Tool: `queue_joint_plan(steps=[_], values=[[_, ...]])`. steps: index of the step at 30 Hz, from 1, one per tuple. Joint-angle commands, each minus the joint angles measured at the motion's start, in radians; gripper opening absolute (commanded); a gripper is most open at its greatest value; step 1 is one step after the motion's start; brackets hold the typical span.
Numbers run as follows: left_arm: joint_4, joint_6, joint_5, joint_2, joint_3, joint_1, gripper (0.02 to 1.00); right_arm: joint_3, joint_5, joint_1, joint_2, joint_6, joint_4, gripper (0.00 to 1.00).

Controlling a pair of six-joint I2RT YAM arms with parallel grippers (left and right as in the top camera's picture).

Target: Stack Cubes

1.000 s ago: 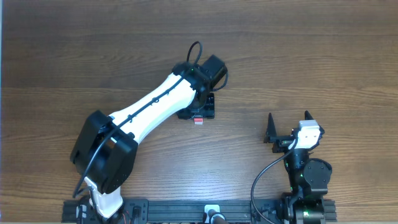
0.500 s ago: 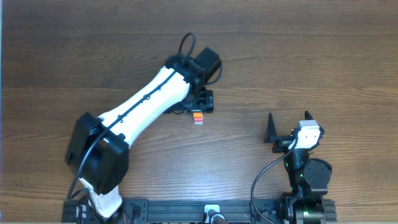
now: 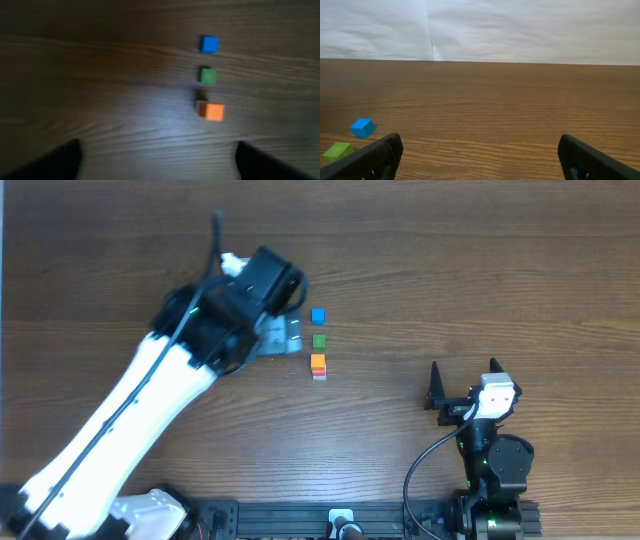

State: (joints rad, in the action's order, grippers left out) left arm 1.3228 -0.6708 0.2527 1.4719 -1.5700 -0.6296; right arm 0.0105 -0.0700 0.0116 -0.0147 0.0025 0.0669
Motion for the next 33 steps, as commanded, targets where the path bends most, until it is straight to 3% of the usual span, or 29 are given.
queue_joint_plan(steps=[1, 2, 3, 13, 17, 24, 30, 33], values=[[0.087, 0.013, 0.074, -0.117, -0.022, 0.004, 0.733, -0.005, -0.008, -0.004, 0.009, 0.0, 0.003, 0.991], [0.116, 0.013, 0.08, -0.153, -0.022, 0.004, 0.908, -0.005, -0.008, -0.004, 0.009, 0.0, 0.003, 0.993], [0.143, 0.013, 0.115, -0.195, -0.022, 0.004, 0.998, -0.005, -0.008, -0.004, 0.009, 0.0, 0.003, 0.993], [0.169, 0.013, 0.146, -0.442, -0.014, 0.018, 1.0, -0.005, -0.008, -0.004, 0.009, 0.0, 0.003, 0.993], [0.136, 0.033, 0.06, -0.57, 0.014, 0.128, 1.0, -0.005, -0.008, -0.004, 0.009, 0.0, 0.003, 0.993], [-0.211, 0.308, -0.11, -0.887, 0.296, 0.434, 1.0, -0.005, -0.008, -0.004, 0.009, 0.0, 0.003, 0.991], [-0.409, 0.328, -0.195, -1.135, 0.603, 0.518, 0.998, -0.005, -0.008, -0.004, 0.009, 0.0, 0.003, 0.991], [-0.525, 0.409, -0.285, -1.238, 0.766, 0.552, 1.0, -0.005, -0.008, -0.004, 0.009, 0.0, 0.003, 0.993]])
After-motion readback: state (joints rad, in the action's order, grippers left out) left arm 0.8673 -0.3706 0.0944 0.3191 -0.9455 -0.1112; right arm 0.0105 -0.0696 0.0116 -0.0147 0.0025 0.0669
